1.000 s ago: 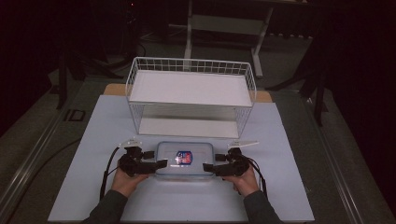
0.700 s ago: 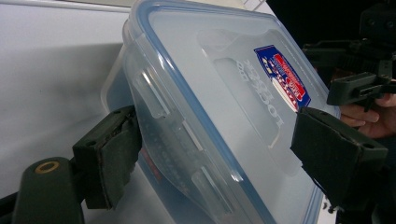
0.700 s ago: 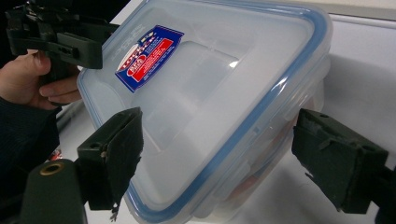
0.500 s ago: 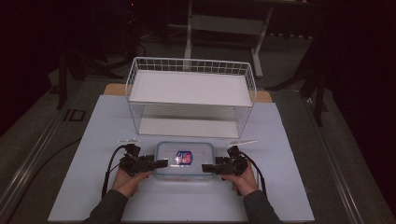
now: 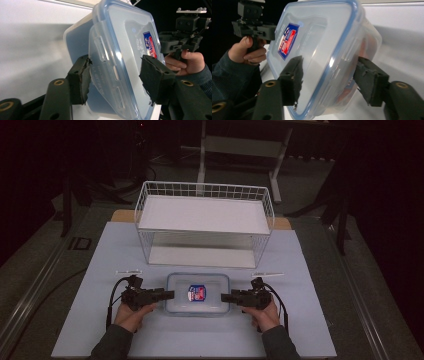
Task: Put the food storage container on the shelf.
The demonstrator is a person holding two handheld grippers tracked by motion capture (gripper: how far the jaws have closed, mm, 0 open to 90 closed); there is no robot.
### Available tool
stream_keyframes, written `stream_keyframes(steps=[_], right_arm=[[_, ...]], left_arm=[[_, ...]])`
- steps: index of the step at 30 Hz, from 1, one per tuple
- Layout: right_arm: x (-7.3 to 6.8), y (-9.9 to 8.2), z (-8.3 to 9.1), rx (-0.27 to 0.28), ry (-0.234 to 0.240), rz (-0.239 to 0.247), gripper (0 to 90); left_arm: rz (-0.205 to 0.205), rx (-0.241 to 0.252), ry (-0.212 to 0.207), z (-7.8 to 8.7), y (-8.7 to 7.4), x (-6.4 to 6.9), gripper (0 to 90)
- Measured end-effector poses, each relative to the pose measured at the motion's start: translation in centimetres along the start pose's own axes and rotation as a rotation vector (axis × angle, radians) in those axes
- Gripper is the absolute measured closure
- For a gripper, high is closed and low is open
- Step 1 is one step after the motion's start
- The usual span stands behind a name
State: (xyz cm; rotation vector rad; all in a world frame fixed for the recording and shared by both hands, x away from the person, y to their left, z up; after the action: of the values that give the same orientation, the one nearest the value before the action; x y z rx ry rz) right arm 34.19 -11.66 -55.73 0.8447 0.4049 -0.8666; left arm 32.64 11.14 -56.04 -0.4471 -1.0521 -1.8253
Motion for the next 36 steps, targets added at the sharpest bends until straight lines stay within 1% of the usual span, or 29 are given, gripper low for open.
stream_keyframes(steps=[1, 5, 7, 10, 13, 17, 21, 25, 27, 30, 31, 33, 36], right_arm=[[-0.2, -0.1, 0.1, 0.004, -0.002, -0.001, 45.3], [-0.7, -0.5, 0.4, 0.002, -0.018, 0.020, 47.4], [-0.8, -0.7, 0.5, 0.006, -0.023, 0.015, 47.9], [-1.1, -0.9, 0.5, 0.003, -0.023, -0.007, 48.6], [-1.5, -1.2, 0.5, -0.003, -0.018, -0.043, 49.8], [-1.9, -1.5, 0.7, 0.002, -0.013, -0.053, 51.1], [-2.3, -1.8, 0.8, 0.009, -0.026, -0.038, 51.3], [-2.4, -2.0, 0.8, 0.010, -0.025, -0.044, 51.5], [-2.5, -1.9, 0.8, 0.019, -0.025, -0.046, 51.6], [-3.0, -1.6, 1.0, 0.036, -0.032, -0.025, 51.6], [-3.0, -1.6, 1.0, 0.036, -0.032, -0.025, 51.6], [-3.5, -1.4, 1.2, 0.046, -0.045, 0.006, 51.6], [-3.9, -1.3, 1.4, 0.055, -0.051, 0.021, 51.5]], left_arm=[[-0.003, 0.003, -0.006, 0.1, -0.1, 0.1, 45.6], [-0.038, 0.005, 0.026, 0.3, -0.5, 0.7, 46.6], [-0.046, 0.004, 0.034, 0.4, -0.7, 0.8, 46.7], [-0.051, 0.009, 0.050, 0.5, -1.1, 1.2, 46.9], [-0.072, 0.011, 0.083, 0.6, -1.7, 1.7, 47.1], [-0.090, 0.012, 0.109, 0.8, -2.3, 2.3, 48.0], [-0.095, 0.013, 0.123, 0.9, -2.5, 2.5, 48.1], [-0.092, 0.005, 0.131, 1.0, -2.4, 2.6, 48.3], [-0.100, 0.020, 0.133, 1.3, -2.2, 2.7, 48.2], [-0.114, 0.049, 0.130, 1.9, -1.9, 3.0, 48.3], [-0.114, 0.049, 0.130, 1.9, -1.9, 3.0, 48.4], [-0.126, 0.065, 0.131, 2.3, -1.7, 3.3, 48.4], [-0.138, 0.074, 0.134, 2.6, -1.5, 3.6, 48.4]])
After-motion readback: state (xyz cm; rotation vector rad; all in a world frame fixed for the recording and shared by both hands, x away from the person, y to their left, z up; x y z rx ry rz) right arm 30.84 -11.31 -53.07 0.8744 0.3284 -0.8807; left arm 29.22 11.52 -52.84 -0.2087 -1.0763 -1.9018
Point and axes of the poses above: each handheld gripper's, and its own axes: z roughly backward along the jaws, y roughly out of its top, x roughly to its right, the point moved 10 cm from there along -z, roughly forward along the jaws, and after that the axes turned 15 degrees about -x, right-handed, at the moved point
